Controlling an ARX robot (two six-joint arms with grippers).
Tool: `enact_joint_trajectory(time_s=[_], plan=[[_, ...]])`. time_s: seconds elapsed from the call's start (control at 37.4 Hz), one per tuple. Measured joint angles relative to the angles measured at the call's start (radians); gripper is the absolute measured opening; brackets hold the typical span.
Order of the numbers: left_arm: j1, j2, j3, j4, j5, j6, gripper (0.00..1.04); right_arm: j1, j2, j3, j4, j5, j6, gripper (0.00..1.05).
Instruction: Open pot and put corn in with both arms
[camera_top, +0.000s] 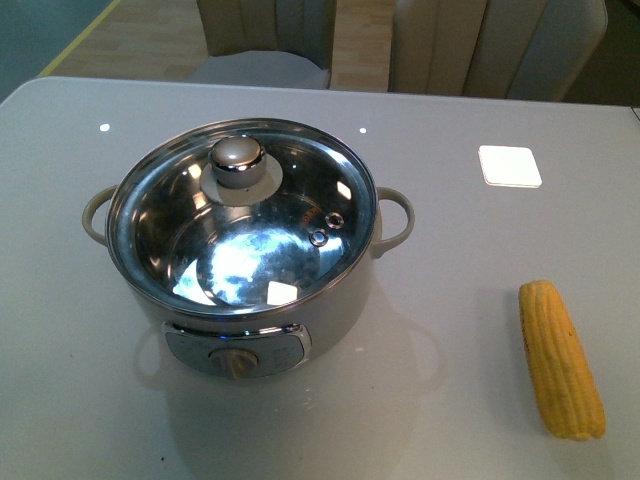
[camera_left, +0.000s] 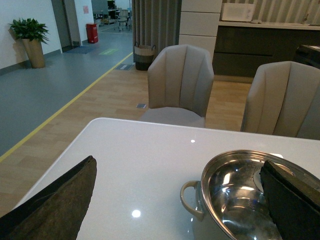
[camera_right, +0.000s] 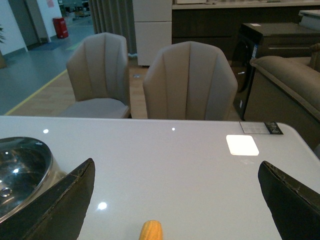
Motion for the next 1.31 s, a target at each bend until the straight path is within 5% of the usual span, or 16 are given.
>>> enact_joint_trajectory(time_s=[0.88,1.04,1.31], plan=[[0.000,0.001,0.000,-0.002,0.000,0.001,0.98,0.000,0.000,0.000,0.000,0.000,0.000,0.96],[-0.031,0.239,0.143,-0.311,-0.028,0.008,0.98,0.000,-0.001,0.000,0.000,0.000,0.000,0.96],[-0.190,0.575,0.245,-0.071,-0.062,0.009,0.98,0.000,0.000,0.000,0.000,0.000,0.000,0.96]])
